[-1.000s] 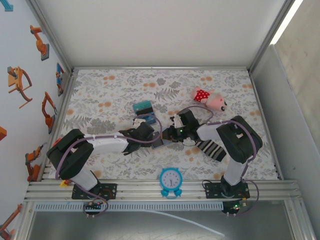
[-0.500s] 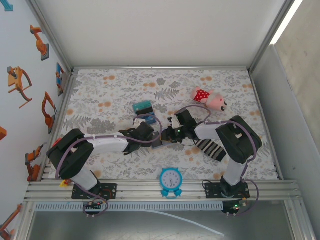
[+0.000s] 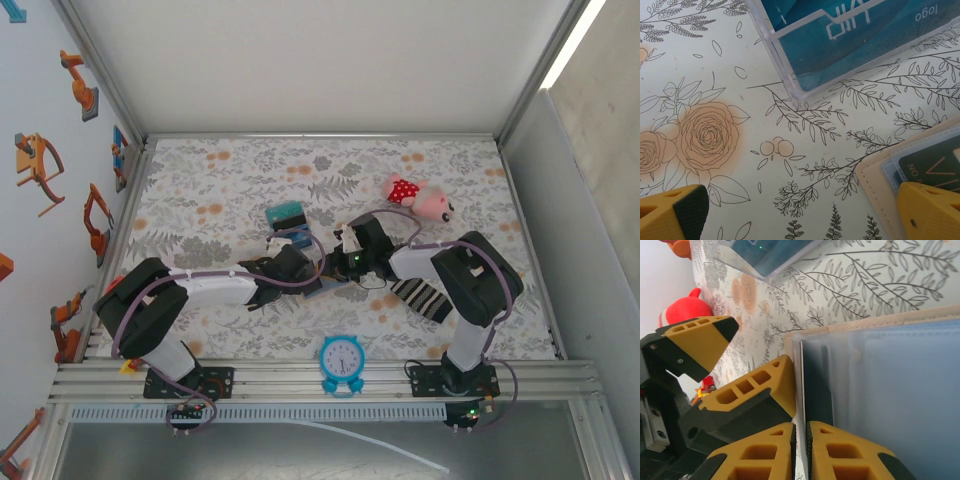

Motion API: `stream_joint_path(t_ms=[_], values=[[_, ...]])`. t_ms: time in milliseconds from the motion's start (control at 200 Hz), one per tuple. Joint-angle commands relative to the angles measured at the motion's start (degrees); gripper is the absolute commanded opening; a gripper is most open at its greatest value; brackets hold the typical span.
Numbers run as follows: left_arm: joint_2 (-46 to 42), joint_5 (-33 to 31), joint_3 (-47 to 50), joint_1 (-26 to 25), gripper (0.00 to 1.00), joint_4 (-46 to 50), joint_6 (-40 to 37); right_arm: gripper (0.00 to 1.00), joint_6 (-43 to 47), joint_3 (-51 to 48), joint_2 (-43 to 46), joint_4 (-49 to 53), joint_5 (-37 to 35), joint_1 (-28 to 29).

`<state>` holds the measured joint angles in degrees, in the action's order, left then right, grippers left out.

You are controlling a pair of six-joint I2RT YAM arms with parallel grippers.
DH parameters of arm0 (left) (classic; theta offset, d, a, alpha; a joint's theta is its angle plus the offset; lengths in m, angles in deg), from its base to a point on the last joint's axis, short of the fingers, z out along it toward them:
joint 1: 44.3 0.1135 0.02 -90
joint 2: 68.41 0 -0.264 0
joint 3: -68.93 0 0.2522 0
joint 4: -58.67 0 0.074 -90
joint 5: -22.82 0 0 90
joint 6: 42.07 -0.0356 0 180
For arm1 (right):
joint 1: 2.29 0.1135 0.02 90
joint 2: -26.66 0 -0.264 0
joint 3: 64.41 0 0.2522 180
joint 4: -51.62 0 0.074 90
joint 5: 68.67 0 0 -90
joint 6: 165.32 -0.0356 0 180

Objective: Take the credit cards out of the card holder

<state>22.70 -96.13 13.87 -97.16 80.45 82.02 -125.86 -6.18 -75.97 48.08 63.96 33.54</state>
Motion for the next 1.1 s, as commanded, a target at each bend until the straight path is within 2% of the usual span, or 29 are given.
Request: stream_joint_path(t_ms=[0, 115, 336, 446, 546, 676, 891, 1097], values=[[1.16, -0.33, -0.77, -0.42, 0.97, 2.86, -1.07, 0.13, -2.00, -0.44, -0.65, -4.72, 2.66, 0.39], [1.10, -0.40, -0.80, -0.49, 0.97, 2.82, -1.13, 0.13, -1.94, -0.35, -1.07, -4.67, 2.79, 0.38], [1.17, -0.43, -1.05, -0.58, 0.97, 2.93, -1.18, 0.23, -1.18, 0.09, -3.26, -3.27, 2.28, 0.38], [1.30, -0.43, -1.24, -0.58, 0.97, 3.03, -1.30, 0.24, -1.13, 0.18, -3.97, -3.77, 2.54, 0.40], [1.51, -0.41, -1.50, -0.68, 0.97, 3.06, -1.38, 0.24, -1.58, 0.49, -4.46, -5.07, 3.48, 0.38], [2.10, -0.47, -2.08, -0.65, 0.97, 3.40, -1.46, 0.18, -3.22, 0.47, -4.94, -8.25, 5.36, 0.08], [2.65, -0.54, -2.42, -0.71, 0.97, 3.50, -1.55, 0.17, -9.94, -2.51, -5.73, -20.68, 9.45, -2.27], [2.96, -0.94, -2.65, -0.75, 0.97, 3.90, -1.57, 0.17, -10.54, -2.98, -6.02, -21.73, 10.01, -2.79]])
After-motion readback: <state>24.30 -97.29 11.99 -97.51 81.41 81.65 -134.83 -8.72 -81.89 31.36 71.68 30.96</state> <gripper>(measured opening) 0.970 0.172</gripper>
